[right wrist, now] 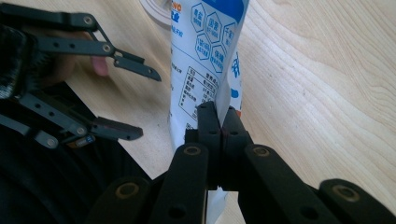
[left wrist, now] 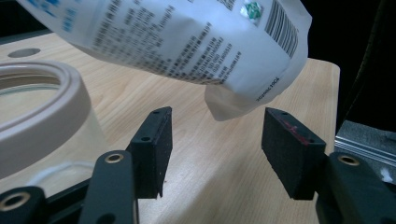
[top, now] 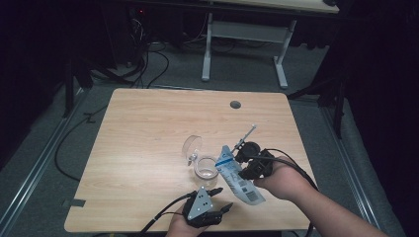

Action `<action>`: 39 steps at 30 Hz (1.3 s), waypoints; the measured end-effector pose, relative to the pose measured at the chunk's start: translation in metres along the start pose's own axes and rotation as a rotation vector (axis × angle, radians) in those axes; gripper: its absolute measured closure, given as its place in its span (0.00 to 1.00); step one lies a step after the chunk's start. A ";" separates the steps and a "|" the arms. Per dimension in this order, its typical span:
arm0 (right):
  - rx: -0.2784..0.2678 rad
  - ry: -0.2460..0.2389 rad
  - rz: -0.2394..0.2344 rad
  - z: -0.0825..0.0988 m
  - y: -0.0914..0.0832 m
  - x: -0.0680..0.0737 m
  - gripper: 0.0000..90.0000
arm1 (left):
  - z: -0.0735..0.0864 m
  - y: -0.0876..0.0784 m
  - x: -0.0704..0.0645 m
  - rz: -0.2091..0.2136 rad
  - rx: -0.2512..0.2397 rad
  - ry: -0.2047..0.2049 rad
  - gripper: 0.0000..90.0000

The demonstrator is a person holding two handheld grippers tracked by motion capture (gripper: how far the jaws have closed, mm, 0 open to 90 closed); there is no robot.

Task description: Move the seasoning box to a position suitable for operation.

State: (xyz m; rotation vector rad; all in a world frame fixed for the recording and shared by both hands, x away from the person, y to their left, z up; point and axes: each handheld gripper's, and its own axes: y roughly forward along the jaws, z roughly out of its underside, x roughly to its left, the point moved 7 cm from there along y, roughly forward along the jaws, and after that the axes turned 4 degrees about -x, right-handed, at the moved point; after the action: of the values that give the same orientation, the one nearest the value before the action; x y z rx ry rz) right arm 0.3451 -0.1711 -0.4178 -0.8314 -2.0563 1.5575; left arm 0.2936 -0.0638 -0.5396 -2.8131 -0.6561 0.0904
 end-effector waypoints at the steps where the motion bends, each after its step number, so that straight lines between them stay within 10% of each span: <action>1: -0.004 0.003 -0.003 -0.001 0.000 0.001 1.00 | 0.000 0.001 0.000 0.000 0.000 0.000 0.47; 26: -0.030 -0.011 -0.020 -0.013 -0.006 0.014 1.00 | 0.001 0.039 -0.010 -0.031 0.062 0.052 0.38; 39: -0.035 -0.001 -0.017 -0.011 -0.006 0.013 1.00 | -0.001 0.035 -0.013 -0.092 0.067 0.046 0.62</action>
State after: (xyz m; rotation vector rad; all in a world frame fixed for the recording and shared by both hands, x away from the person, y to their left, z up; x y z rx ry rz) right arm 0.3421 -0.1554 -0.4097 -0.8240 -2.0911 1.5170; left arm 0.2967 -0.0999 -0.5475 -2.7081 -0.7568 0.0301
